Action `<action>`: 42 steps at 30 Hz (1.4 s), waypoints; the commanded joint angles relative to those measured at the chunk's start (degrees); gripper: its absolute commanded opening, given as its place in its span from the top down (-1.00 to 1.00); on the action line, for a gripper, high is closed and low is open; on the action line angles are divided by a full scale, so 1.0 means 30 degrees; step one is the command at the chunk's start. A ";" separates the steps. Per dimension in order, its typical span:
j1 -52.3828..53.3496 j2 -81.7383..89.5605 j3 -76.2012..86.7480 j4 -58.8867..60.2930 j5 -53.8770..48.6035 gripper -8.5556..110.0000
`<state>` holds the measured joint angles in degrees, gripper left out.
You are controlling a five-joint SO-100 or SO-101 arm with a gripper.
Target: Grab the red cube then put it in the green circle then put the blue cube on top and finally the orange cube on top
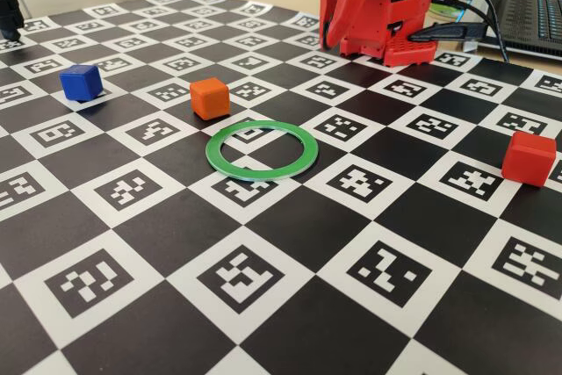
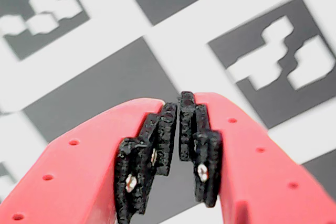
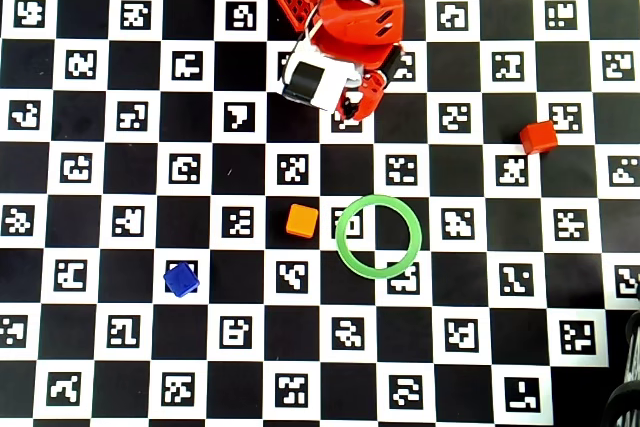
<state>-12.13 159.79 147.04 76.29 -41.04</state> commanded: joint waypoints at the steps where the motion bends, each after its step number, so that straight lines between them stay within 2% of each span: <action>1: -0.1230 -0.3105 -0.6270 0.1699 0.3281 0.92; 6: -0.3691 -0.7119 -1.1807 0.4834 0.8438 0.72; 12: -0.7441 -1.1279 -1.7109 0.7588 1.6201 0.45; 17: -1.0986 -1.3389 -2.0156 0.8701 2.0244 0.42; 20: -1.1982 -1.4326 -2.0859 0.7822 2.0625 0.43; 26: -1.3271 -1.7695 -2.2969 0.8203 2.3672 0.35; 33: -1.4180 -2.1914 -2.6279 0.9082 2.6865 -0.04; 42: -1.5264 -2.6631 -2.8594 0.9434 2.9707 -0.05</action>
<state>-57.13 79.45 66.01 99.76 46.23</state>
